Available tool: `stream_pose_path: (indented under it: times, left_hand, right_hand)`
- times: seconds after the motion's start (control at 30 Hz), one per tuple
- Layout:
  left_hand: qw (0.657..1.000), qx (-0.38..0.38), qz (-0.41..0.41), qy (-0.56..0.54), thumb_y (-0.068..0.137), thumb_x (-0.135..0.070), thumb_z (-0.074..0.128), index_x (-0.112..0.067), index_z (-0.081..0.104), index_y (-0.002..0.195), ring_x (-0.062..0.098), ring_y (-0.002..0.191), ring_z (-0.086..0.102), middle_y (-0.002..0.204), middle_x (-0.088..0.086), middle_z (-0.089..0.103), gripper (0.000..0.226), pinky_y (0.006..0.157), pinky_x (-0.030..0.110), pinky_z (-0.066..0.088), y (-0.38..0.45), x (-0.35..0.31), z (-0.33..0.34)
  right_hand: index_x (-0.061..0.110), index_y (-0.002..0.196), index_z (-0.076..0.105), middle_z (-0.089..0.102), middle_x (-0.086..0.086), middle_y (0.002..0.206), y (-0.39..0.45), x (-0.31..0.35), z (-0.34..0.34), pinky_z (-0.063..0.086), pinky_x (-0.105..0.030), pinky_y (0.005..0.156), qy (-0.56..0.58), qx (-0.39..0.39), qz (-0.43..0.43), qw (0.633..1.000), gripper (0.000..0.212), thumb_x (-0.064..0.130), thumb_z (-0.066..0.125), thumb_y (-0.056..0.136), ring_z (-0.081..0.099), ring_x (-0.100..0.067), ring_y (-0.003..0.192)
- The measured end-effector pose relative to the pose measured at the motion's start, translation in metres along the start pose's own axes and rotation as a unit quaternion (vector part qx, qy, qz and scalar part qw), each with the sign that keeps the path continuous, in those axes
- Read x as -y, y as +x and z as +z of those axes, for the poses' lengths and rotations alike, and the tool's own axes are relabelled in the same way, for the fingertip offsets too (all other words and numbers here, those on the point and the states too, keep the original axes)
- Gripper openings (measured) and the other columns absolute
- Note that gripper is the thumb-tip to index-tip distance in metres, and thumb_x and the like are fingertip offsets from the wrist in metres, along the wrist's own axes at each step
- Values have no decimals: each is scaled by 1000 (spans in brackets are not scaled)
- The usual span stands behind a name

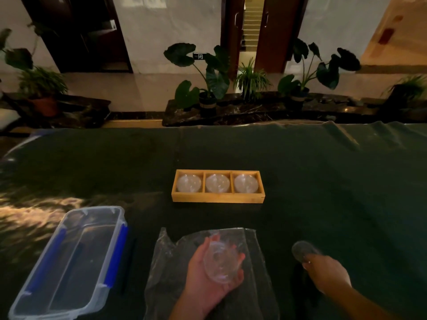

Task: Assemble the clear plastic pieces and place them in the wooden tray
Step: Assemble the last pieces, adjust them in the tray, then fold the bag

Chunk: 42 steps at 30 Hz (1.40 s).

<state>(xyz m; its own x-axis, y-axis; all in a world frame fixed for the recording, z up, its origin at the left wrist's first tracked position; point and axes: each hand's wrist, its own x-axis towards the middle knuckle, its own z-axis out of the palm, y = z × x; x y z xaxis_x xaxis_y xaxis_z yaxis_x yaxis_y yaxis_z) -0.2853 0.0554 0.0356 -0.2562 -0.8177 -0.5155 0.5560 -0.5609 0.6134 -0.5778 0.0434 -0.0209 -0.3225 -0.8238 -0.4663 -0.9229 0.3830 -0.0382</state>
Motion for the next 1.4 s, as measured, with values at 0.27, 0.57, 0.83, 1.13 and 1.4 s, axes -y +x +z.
stream_pose_path:
  times: [0.27,0.57,0.83,1.13,1.4]
  left_hand:
    - [970,11,-160,-181,80,-46,65,-25,68,122,45,115,59,130,25,61,47,80,57,54,24,5,-13]
    - [978,36,-174,-112,83,-55,64,-15,69,122,47,110,65,122,28,67,56,91,57,49,37,17,-18]
    - [981,58,-131,-134,97,-31,53,-5,76,110,38,105,70,115,24,72,37,86,49,57,37,2,-25]
    - [985,74,-66,-138,79,-31,75,-28,64,130,43,110,66,139,24,51,52,87,57,52,74,-26,-42]
    - [995,24,-61,79,69,-60,75,-22,64,127,28,107,69,126,14,63,70,79,46,57,121,-94,-62]
  right_hand:
    - [2,113,61,62,-19,109,-14,21,-12,52,-44,77,620,36,115,775,22,14,54,96,61,-28,91]
    - [37,87,62,37,36,121,-90,140,0,33,-14,103,230,33,-348,908,7,31,64,89,37,22,113]
    - [41,105,56,27,12,151,-72,150,-10,21,-42,119,130,-8,-379,916,48,68,59,66,18,-10,143]
    - [43,93,46,49,14,128,-38,178,-29,47,-31,96,119,-53,-397,908,40,67,62,66,49,-1,107]
    - [43,92,46,43,15,123,10,229,-34,44,-17,75,181,-82,-381,903,36,59,67,67,51,-2,94]
